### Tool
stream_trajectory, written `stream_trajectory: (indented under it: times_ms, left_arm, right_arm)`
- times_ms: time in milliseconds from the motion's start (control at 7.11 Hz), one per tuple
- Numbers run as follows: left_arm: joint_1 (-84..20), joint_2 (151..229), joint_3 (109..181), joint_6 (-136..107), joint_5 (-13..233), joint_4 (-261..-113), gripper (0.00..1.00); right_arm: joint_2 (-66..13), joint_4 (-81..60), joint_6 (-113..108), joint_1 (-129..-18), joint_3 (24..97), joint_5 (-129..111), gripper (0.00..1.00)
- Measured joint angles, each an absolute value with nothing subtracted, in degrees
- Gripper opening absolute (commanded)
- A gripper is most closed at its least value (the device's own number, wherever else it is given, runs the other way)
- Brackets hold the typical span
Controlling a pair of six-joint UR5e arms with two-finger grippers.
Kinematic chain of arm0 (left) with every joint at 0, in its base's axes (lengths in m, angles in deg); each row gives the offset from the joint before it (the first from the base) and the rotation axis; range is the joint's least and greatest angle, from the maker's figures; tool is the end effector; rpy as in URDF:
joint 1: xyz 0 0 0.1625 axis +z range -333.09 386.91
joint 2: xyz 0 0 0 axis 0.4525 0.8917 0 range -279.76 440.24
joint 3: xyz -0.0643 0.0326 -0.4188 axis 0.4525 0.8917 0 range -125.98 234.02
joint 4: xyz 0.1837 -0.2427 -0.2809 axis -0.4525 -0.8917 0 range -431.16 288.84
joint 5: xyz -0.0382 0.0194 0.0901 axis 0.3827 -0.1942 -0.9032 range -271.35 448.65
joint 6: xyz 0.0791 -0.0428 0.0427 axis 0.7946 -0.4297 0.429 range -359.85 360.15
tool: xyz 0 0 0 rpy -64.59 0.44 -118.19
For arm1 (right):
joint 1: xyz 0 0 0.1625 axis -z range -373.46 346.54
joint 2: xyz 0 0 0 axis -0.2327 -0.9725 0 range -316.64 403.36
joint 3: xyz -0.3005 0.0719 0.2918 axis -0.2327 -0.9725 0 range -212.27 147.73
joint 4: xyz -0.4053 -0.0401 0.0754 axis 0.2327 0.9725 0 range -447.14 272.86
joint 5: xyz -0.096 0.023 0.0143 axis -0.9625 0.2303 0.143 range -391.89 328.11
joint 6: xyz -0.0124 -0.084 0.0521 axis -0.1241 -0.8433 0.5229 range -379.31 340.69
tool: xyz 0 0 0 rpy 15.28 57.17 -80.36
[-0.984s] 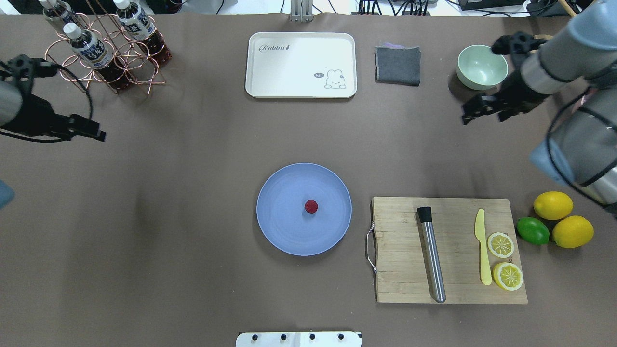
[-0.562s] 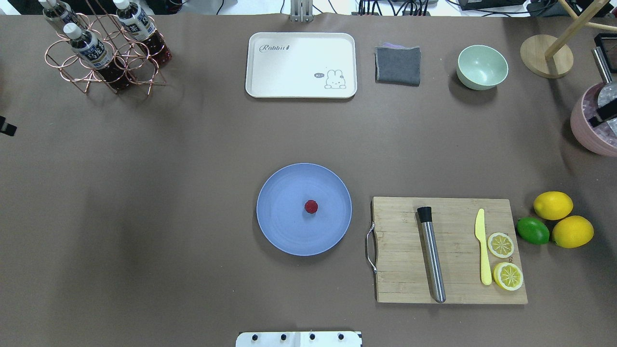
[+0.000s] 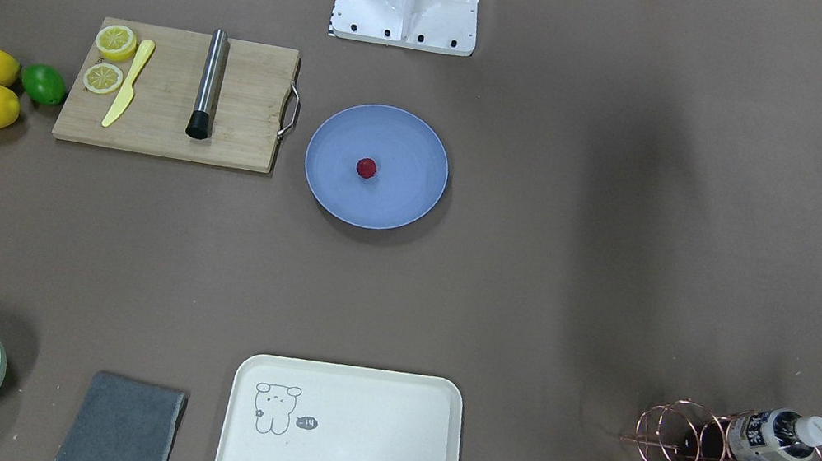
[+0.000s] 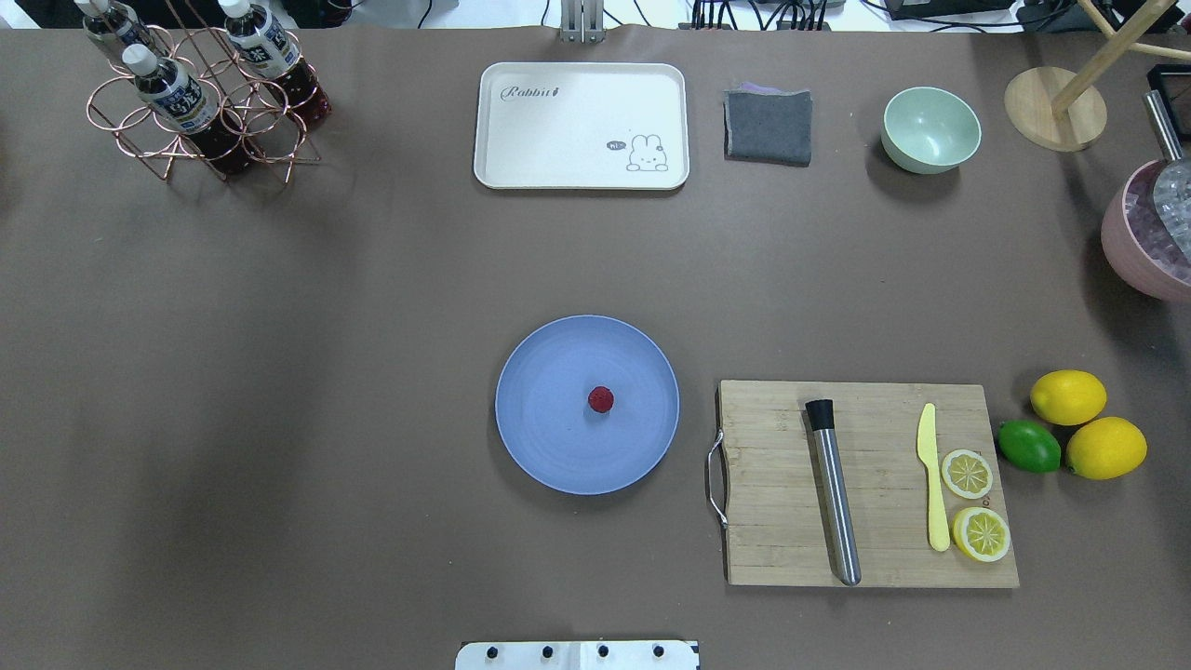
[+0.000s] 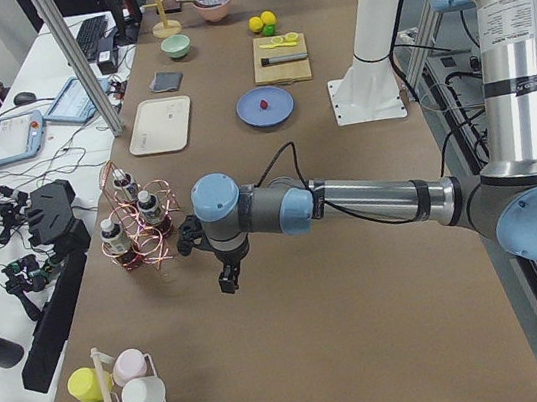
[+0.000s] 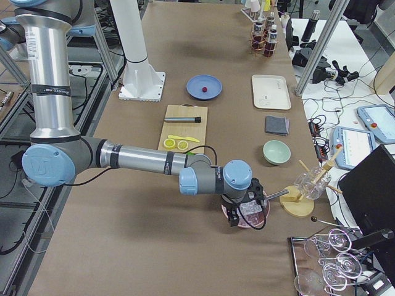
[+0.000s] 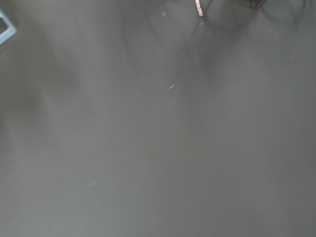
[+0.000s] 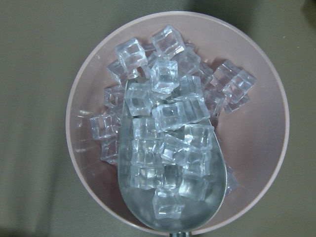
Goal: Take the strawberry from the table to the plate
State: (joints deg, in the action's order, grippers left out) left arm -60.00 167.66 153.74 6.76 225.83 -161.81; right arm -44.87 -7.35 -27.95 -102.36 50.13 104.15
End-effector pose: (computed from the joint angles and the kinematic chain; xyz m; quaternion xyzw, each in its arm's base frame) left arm -0.0344 -0.4806 0.5917 0.0745 0.3972 0.1044 0.9087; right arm 0.0518 -0.5091 0.6884 0.0609 -0.3877 -0.0930 0.9151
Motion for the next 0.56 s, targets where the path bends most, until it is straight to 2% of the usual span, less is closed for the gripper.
stream_trajectory:
  times_ms: [562]
  left_arm:
    - [-61.18,167.48,153.41,7.77,225.61,-161.16,0.97]
  right_arm:
    - [-44.74,-7.42,-27.75,-102.49,50.56,103.99,1.0]
